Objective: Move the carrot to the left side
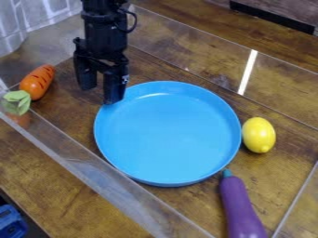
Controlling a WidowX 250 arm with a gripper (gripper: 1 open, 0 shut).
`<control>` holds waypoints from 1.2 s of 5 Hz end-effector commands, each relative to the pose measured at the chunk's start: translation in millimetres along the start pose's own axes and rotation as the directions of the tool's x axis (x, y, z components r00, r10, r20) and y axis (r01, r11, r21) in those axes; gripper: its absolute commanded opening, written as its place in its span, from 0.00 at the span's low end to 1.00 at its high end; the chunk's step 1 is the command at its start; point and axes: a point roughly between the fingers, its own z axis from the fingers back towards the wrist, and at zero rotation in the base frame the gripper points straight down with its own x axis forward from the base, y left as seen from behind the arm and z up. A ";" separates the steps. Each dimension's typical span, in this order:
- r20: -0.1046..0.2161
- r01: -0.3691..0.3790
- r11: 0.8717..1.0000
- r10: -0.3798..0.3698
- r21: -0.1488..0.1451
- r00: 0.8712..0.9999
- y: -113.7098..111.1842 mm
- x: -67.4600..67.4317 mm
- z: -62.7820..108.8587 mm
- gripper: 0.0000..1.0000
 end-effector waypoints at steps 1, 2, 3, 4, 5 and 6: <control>0.064 -0.005 1.000 0.004 0.022 0.998 11.7 -1.1 19.7 1.00; 0.066 0.001 1.000 -0.003 0.023 0.998 16.1 -3.2 19.2 1.00; 0.067 0.007 1.000 -0.009 0.023 0.998 20.4 -5.0 18.3 1.00; 0.070 0.013 1.000 -0.014 0.024 0.997 24.2 -6.5 17.1 1.00; 0.074 0.018 0.999 -0.020 0.026 0.997 27.7 -6.7 15.3 1.00; 0.082 0.022 0.999 -0.025 0.028 0.996 31.4 -7.1 14.1 1.00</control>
